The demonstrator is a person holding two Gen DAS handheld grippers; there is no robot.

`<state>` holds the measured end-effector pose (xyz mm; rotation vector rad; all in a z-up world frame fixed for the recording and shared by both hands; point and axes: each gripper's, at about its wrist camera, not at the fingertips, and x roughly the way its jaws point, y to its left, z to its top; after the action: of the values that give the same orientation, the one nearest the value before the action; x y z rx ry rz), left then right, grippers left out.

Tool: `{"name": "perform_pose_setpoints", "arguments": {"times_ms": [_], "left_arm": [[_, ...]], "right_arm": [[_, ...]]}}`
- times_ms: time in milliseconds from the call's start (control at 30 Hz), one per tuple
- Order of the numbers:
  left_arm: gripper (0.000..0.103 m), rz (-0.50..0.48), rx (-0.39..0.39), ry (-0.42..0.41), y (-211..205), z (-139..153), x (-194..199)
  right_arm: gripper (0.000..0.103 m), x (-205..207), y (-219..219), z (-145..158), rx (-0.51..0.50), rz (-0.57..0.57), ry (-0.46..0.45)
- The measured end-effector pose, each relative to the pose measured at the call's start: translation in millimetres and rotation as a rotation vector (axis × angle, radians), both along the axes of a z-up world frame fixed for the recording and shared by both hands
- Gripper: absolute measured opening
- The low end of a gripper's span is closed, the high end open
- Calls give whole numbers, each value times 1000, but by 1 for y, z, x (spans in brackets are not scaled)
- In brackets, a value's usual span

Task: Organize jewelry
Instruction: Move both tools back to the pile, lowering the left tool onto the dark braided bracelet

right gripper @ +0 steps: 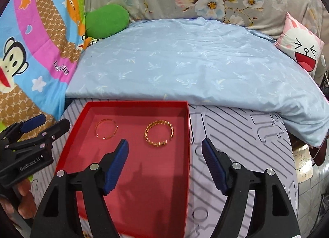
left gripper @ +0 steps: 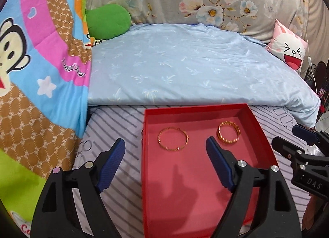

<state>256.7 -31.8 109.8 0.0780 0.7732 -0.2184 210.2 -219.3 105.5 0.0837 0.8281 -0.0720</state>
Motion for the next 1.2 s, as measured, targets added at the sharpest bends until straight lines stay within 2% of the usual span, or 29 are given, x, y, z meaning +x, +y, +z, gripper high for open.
{"name": "perform_pose_setpoints", "arguments": {"times_ms": [267, 500, 600, 800, 1100, 1200], "left_arm": [[77, 19, 3, -15, 19, -4, -73], [77, 54, 17, 30, 37, -39, -131], [77, 70, -4, 66, 44, -57, -151], [72, 76, -25, 106, 47, -81, -182], [57, 55, -53, 127, 37, -93, -195], [48, 51, -73, 145, 35, -97, -192]], "right_arm": [[71, -86, 14, -8, -14, -20, -10], [71, -145, 24, -35, -15, -57, 22], [71, -167, 24, -53, 10, -76, 54], [71, -196, 27, -78, 21, -93, 102], [71, -209, 39, -91, 35, -78, 116], [71, -210, 44, -95, 41, -68, 123]]}}
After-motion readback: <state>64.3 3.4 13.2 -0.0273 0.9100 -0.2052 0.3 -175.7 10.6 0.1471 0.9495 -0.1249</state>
